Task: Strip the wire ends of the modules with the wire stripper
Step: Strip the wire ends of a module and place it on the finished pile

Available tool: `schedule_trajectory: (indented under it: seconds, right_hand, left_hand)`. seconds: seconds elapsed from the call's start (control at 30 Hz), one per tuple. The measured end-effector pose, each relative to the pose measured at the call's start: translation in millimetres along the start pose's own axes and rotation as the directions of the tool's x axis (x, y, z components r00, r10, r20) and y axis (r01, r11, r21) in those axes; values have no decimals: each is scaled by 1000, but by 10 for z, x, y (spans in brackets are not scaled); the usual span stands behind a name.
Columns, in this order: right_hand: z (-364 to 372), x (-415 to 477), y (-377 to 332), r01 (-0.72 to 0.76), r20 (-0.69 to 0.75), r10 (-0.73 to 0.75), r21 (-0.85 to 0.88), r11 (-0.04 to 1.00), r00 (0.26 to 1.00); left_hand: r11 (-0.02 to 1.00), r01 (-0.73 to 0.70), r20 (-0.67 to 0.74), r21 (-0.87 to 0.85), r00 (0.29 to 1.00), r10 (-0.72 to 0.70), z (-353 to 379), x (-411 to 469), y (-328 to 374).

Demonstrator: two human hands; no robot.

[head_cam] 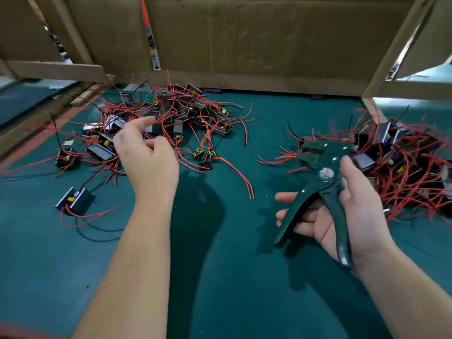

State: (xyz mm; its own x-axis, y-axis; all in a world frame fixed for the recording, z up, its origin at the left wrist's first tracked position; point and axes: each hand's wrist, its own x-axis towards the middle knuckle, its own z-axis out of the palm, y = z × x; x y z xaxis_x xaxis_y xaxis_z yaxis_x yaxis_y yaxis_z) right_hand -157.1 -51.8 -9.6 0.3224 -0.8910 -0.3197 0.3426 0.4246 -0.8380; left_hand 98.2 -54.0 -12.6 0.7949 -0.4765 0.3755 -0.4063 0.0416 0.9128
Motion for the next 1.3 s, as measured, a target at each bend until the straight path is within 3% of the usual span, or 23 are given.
schedule_trajectory:
  seconds: [0.1, 0.17, 0.27, 0.33, 0.37, 0.43, 0.5, 0.53, 0.63, 0.8, 0.87, 0.93, 1.0, 1.1, 1.23, 1.3]
  right_hand:
    - [3, -13, 12, -53, 58, 52, 21, 998, 997]
    - [14, -25, 15, -37, 94, 35, 22, 999, 995]
    - [37, -60, 1, -27, 196, 14, 62, 998, 980]
    - [45, -87, -4, -53, 274, 30, 78, 996, 961]
    - [48, -98, 1, -67, 305, 40, 80, 995, 951]
    - [57, -114, 27, -90, 352, 56, 81, 993, 934]
    - [76, -116, 55, -110, 374, 75, 71, 991, 924]
    - [82, -112, 63, -117, 378, 83, 66, 991, 922]
    - [92, -100, 71, -131, 379, 96, 68, 989, 920]
    - [97, -96, 61, -154, 388, 112, 78, 985, 915]
    - [90, -99, 50, -149, 399, 106, 78, 986, 911]
    - [89, -110, 48, -145, 409, 100, 81, 986, 907]
    - [87, -113, 41, -156, 398, 98, 114, 981, 912]
    - [77, -112, 9, -148, 368, 89, 135, 980, 925]
    - [65, -110, -57, -183, 369, 105, 182, 966, 924]
    - [46, -102, -68, -232, 397, 131, 217, 948, 908]
  left_hand:
    - [993, 104, -25, -52, 994, -106, -1, 37, -36]
    - [974, 191, 6, 119, 981, -193, 12, 47, -66]
    - [821, 296, 147, 487, 899, -412, 13, 27, -77]
    - [790, 269, 196, 550, 878, -436, 10, 17, -91]
    - [829, 287, 210, 480, 880, -427, 15, 29, -92]
    - [875, 474, 211, 96, 850, -483, 33, 64, -59]
    - [658, 675, 268, -335, 737, -620, 14, 83, 3]
    - [529, 715, 338, -457, 690, -640, 2, 82, 28]
    - [322, 732, 475, -600, 650, -593, -24, 54, 41]
    - [118, 685, 551, -719, 665, -504, -96, 50, 117]
    - [174, 695, 623, -698, 709, -330, -104, 31, 155]
    - [246, 714, 716, -655, 691, -99, -117, -8, 206]
    - [313, 740, 794, -595, 602, 86, -121, -51, 252]
    - [409, 781, 882, -471, 419, 217, -120, -107, 279]
    - [446, 848, 900, -286, 78, 428, -138, -195, 283]
    - [539, 816, 876, -206, -91, 473, -127, -268, 258]
